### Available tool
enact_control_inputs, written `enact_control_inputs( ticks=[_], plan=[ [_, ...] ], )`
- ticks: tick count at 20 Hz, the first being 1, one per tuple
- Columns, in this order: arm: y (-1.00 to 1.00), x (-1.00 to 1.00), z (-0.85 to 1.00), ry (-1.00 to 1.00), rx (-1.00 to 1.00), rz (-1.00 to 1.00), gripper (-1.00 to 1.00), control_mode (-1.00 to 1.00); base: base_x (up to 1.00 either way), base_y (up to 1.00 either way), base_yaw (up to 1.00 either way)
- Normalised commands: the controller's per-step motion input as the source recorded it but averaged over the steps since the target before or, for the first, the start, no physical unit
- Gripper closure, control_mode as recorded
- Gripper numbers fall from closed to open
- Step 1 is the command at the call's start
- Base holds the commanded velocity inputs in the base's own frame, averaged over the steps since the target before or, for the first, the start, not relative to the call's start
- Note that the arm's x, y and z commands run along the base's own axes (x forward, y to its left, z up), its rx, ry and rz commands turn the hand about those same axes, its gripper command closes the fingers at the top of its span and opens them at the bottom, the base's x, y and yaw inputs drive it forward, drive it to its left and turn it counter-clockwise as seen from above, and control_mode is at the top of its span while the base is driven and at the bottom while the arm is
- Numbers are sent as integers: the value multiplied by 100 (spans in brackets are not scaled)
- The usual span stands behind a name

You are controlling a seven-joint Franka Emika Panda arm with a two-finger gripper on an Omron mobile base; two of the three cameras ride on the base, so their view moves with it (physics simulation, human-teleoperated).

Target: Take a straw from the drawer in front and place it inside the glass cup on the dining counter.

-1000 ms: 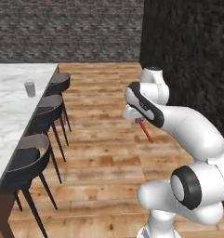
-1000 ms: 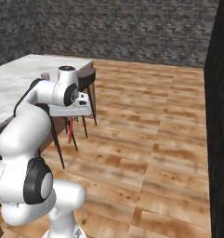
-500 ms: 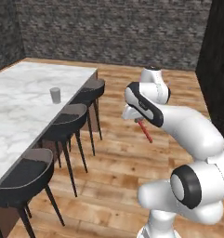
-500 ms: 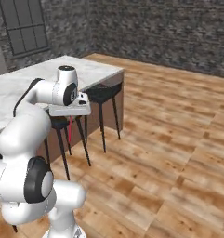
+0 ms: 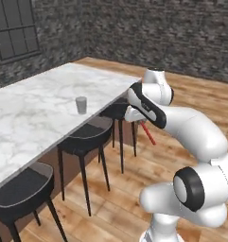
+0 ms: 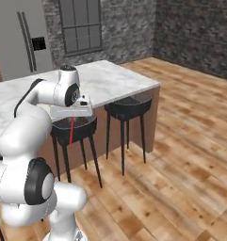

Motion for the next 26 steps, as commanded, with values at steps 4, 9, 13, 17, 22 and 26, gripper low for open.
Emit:
enact_control_inputs(
  ticks=[4,9,13,17,22,26],
  plan=[
    [0,0,0,0,0,0,100,100,70,-62,53],
    [0,0,0,0,0,0,100,100,62,-64,52],
    [0,0,0,0,0,0,100,100,64,-60,51],
    [0,0,0,0,0,0,100,100,62,-55,48],
    [0,0,0,0,0,0,100,100,61,-47,42],
    [0,0,0,0,0,0,100,100,63,-34,31]
  ],
)
